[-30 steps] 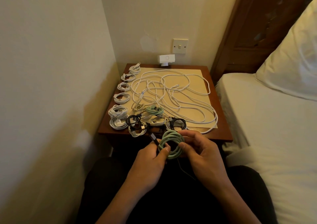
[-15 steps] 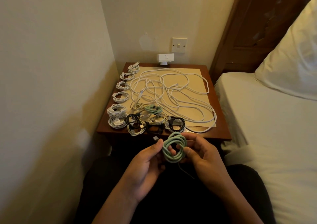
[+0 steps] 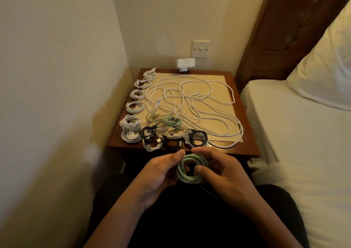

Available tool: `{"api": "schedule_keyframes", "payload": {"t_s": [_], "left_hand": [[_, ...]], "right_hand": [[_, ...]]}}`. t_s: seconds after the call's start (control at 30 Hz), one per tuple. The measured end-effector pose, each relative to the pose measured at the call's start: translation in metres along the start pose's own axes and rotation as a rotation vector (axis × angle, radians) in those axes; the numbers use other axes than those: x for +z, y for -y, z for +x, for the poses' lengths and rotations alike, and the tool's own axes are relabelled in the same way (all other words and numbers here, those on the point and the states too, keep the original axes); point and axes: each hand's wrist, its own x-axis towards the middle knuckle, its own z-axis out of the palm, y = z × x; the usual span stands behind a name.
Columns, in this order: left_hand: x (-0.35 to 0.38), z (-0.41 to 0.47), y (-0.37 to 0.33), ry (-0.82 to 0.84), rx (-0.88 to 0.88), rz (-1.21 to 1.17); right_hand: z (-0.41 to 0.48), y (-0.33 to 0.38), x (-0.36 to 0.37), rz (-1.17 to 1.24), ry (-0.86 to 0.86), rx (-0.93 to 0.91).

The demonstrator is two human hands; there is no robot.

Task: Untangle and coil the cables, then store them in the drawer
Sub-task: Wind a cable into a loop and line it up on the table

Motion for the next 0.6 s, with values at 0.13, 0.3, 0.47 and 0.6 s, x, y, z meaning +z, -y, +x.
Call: {"api": "schedule_keyframes", "payload": {"t_s": [0.13, 0.3, 0.47, 0.6], "left_hand": [[-0.014, 0.02, -0.015, -0.226, 0.164, 0.29], [-0.033, 0.036, -0.041, -0.363, 0.352, 0.501], [-0.054, 0.05, -0.075, -0.469, 0.525, 0.708], [-0.071, 0.071, -0.096, -0.568, 0.599, 0.877]], "right_hand": [[0.027, -0.002, -0.014, -0.073, -0.219, -0.016], [0.073, -0.02, -0.023, -0.247, -0.323, 0.043], [0.093, -0.03, -0.022, -0.579, -0.263, 0.025], [0.098, -0.03, -0.031, -0.626, -0.221, 0.019]]}}
